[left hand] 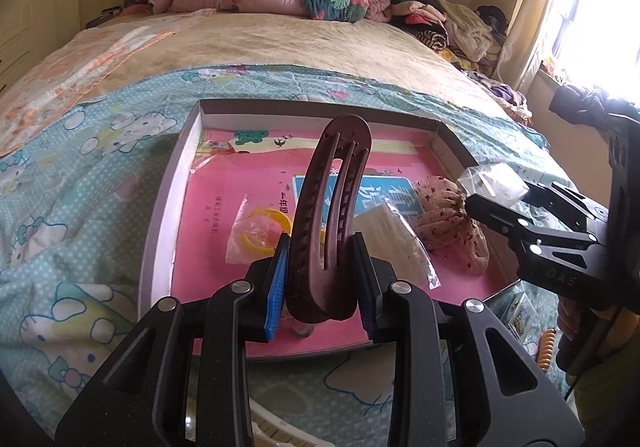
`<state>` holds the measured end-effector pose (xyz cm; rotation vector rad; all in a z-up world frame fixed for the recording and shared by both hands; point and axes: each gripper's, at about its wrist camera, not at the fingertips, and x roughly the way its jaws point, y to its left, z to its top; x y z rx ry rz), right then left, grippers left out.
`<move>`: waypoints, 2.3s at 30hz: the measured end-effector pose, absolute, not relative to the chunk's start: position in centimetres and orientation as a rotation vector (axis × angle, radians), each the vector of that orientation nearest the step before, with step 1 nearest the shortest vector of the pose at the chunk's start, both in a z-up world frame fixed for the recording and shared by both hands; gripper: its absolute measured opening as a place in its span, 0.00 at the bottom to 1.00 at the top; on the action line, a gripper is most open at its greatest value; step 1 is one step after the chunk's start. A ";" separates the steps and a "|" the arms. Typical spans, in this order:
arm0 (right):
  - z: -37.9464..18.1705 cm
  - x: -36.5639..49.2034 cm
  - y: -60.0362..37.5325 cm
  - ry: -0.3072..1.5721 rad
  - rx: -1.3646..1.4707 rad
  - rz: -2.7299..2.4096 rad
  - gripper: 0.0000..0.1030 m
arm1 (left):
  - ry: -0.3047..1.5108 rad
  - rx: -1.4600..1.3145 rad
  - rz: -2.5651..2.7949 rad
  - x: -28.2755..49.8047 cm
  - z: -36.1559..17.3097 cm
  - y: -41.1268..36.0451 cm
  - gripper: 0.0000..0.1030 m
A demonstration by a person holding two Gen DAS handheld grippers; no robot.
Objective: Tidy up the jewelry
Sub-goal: 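Lower both items into the box and open both tools, then withdraw both open tools from the box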
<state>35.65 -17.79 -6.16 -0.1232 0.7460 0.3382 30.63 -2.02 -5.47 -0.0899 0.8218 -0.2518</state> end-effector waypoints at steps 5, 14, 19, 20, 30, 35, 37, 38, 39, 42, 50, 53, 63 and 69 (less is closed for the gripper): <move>-7.1 37.2 -18.0 0.771 -0.128 0.325 0.61 | 0.838 -0.083 -0.262 31.0 -6.0 -2.7 0.22; -8.5 38.5 -17.9 0.808 -0.126 0.313 0.63 | 0.849 -0.069 -0.275 31.5 -6.6 -3.4 0.22; -8.7 38.6 -17.8 0.816 -0.129 0.319 0.66 | 0.854 -0.059 -0.283 31.7 -6.9 -3.9 0.22; -8.7 38.5 -17.9 0.815 -0.129 0.319 0.68 | 0.856 -0.058 -0.285 31.7 -7.0 -4.0 0.22; -7.9 37.4 -19.0 0.780 -0.110 0.305 0.77 | 0.861 -0.048 -0.289 31.7 -7.2 -4.2 0.22; -7.4 36.4 -19.7 0.758 -0.113 0.286 0.83 | 0.863 -0.041 -0.288 31.6 -7.3 -4.4 0.22; -7.3 36.1 -20.1 0.758 -0.112 0.280 0.83 | 0.862 -0.038 -0.288 31.5 -7.3 -4.6 0.22; -7.3 35.9 -20.2 0.756 -0.110 0.277 0.83 | 0.862 -0.038 -0.290 31.4 -7.3 -4.6 0.22; -7.2 35.7 -20.4 0.755 -0.107 0.276 0.83 | 0.861 -0.035 -0.289 31.4 -7.3 -4.7 0.22; -6.8 35.1 -20.9 0.747 -0.094 0.271 0.83 | 0.861 -0.034 -0.289 31.3 -7.2 -4.8 0.23; -5.4 33.7 -21.3 0.717 -0.086 0.264 0.86 | 0.841 -0.031 -0.291 30.7 -6.5 -5.0 0.31; -4.8 33.1 -21.3 0.703 -0.084 0.266 0.87 | 0.827 -0.034 -0.286 30.3 -5.9 -4.8 0.34; -2.8 30.5 -21.5 0.658 -0.078 0.271 0.88 | 0.777 -0.055 -0.267 28.5 -4.0 -4.0 0.51; -1.8 28.8 -21.6 0.638 -0.079 0.273 0.88 | 0.743 -0.057 -0.249 26.8 -2.9 -3.4 0.62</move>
